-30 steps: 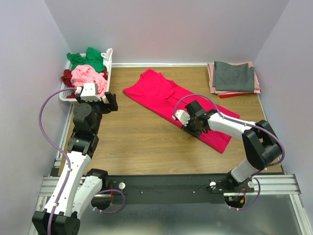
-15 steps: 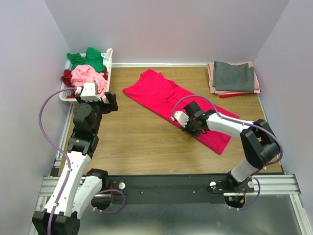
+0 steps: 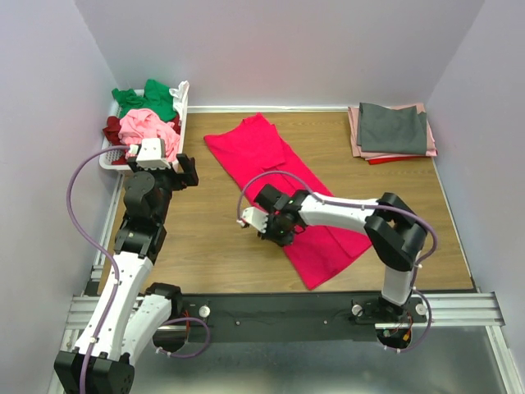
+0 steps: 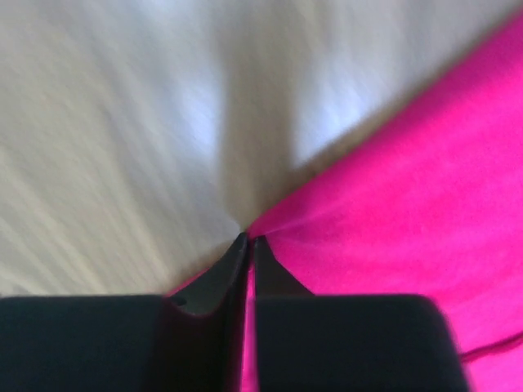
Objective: Fold and stack the t-shirts
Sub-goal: Fold the tshirt
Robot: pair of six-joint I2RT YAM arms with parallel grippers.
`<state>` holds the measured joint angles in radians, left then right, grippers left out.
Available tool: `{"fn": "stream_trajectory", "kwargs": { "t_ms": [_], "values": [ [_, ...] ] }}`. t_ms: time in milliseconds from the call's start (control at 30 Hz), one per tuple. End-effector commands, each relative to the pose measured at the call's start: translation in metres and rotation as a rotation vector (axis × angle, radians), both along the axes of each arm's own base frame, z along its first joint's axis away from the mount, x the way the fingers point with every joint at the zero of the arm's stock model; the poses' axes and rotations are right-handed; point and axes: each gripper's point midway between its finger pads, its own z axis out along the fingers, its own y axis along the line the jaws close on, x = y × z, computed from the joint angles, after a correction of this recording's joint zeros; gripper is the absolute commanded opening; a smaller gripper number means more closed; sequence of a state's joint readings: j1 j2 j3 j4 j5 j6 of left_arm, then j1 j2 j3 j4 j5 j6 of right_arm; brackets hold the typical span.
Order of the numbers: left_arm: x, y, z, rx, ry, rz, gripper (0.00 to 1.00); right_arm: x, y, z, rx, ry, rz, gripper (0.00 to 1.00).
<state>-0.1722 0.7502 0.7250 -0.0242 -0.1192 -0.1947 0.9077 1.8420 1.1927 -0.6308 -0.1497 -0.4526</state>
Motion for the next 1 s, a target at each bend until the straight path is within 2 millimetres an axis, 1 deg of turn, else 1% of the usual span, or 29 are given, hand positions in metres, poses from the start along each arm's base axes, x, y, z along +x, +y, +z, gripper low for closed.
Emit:
{"fn": "stream_trajectory", "kwargs": {
  "t_ms": [0, 33, 67, 100, 167, 233, 267, 300, 333, 367, 400, 433, 467, 500, 533, 567, 600, 633, 667, 700, 733, 767, 800, 833, 867, 900, 933, 967],
  "values": [
    [0.002, 0.003, 0.002, 0.004, -0.01, 0.014, 0.98, -0.035, 0.007, -0.01, -0.06, 0.12, 0.059, 0.26],
    [0.002, 0.002, 0.003, 0.003, -0.011, 0.014, 0.98, -0.032, 0.009, -0.004, -0.053, 0.105, 0.068, 0.32],
    [0.002, 0.002, 0.002, 0.003, -0.011, 0.011, 0.98, -0.027, 0.011, 0.003, -0.044, 0.079, 0.073, 0.4],
    [0.003, 0.001, 0.0, 0.004, -0.005, 0.008, 0.98, -0.024, 0.009, 0.015, -0.048, 0.057, 0.068, 0.46],
    [0.004, 0.0, 0.0, 0.005, -0.004, 0.001, 0.98, -0.017, 0.006, 0.035, -0.029, 0.032, 0.072, 0.53],
    [0.006, -0.003, -0.004, 0.007, 0.01, -0.013, 0.98, -0.006, 0.001, 0.054, 0.014, 0.004, 0.046, 0.56],
    [0.006, -0.006, -0.006, 0.005, 0.015, -0.031, 0.98, 0.014, -0.011, 0.059, 0.034, 0.001, -0.023, 0.56],
    [0.008, -0.009, -0.009, 0.005, 0.026, -0.045, 0.98, 0.023, -0.015, 0.064, 0.067, 0.014, -0.059, 0.56],
    [0.01, -0.013, -0.009, 0.001, 0.017, -0.063, 0.98, 0.05, -0.037, 0.071, 0.101, 0.015, -0.161, 0.56],
    [0.01, -0.022, -0.013, -0.002, 0.028, -0.113, 0.98, 0.066, -0.044, 0.08, 0.144, 0.017, -0.218, 0.56],
    [0.011, -0.03, -0.016, -0.006, 0.036, -0.159, 0.98, 0.075, -0.05, 0.088, 0.203, 0.043, -0.256, 0.56],
    [0.017, -0.039, -0.028, -0.015, 0.076, -0.2, 0.98, 0.102, -0.076, 0.093, 0.239, 0.032, -0.361, 0.56],
    [0.017, -0.053, -0.035, -0.03, 0.104, -0.277, 0.98, 0.114, -0.087, 0.097, 0.269, 0.029, -0.407, 0.56],
    [0.019, -0.061, -0.042, -0.047, 0.135, -0.312, 0.96, 0.127, -0.097, 0.102, 0.3, 0.021, -0.451, 0.56],
    [0.026, -0.067, -0.059, -0.065, 0.196, -0.334, 0.96, 0.141, -0.105, 0.105, 0.35, 0.014, -0.487, 0.57],
    [0.028, -0.074, -0.067, -0.119, 0.236, -0.351, 0.96, 0.158, -0.13, 0.103, 0.372, 0.013, -0.568, 0.57],
    [0.032, -0.084, -0.084, -0.154, 0.29, -0.389, 0.95, 0.169, -0.135, 0.107, 0.429, 0.024, -0.605, 0.57],
    [0.034, -0.09, -0.094, -0.214, 0.334, -0.396, 0.93, 0.179, -0.152, 0.105, 0.455, 0.038, -0.663, 0.57],
    [0.036, -0.094, -0.104, -0.242, 0.373, -0.405, 0.9, 0.182, -0.155, 0.094, 0.471, 0.085, -0.691, 0.57],
    [0.039, -0.095, -0.114, -0.263, 0.411, -0.394, 0.88, 0.185, -0.158, 0.091, 0.492, 0.111, -0.705, 0.57],
    [0.045, -0.096, -0.139, -0.288, 0.491, -0.37, 0.88, 0.188, -0.158, 0.089, 0.524, 0.137, -0.709, 0.57],
    [0.053, -0.097, -0.141, -0.313, 0.511, -0.349, 0.87, 0.191, -0.158, 0.087, 0.535, 0.147, -0.715, 0.58],
    [0.06, -0.097, -0.164, -0.324, 0.574, -0.325, 0.86, 0.192, -0.155, 0.079, 0.545, 0.174, -0.711, 0.58],
    [0.072, -0.093, -0.167, -0.322, 0.583, -0.283, 0.86, 0.194, -0.153, 0.078, 0.556, 0.185, -0.716, 0.58],
    [0.078, -0.094, -0.174, -0.332, 0.612, -0.273, 0.86, 0.195, -0.152, 0.075, 0.559, 0.195, -0.72, 0.58],
    [0.086, -0.09, -0.183, -0.333, 0.64, -0.233, 0.84, 0.197, -0.152, 0.072, 0.562, 0.204, -0.725, 0.58],
    [0.099, -0.092, -0.197, -0.328, 0.686, -0.215, 0.84, 0.198, -0.15, 0.064, 0.557, 0.222, -0.728, 0.58],
    [0.104, -0.09, -0.207, -0.328, 0.719, -0.187, 0.84, 0.198, -0.151, 0.061, 0.552, 0.225, -0.733, 0.58]
  ]
}}
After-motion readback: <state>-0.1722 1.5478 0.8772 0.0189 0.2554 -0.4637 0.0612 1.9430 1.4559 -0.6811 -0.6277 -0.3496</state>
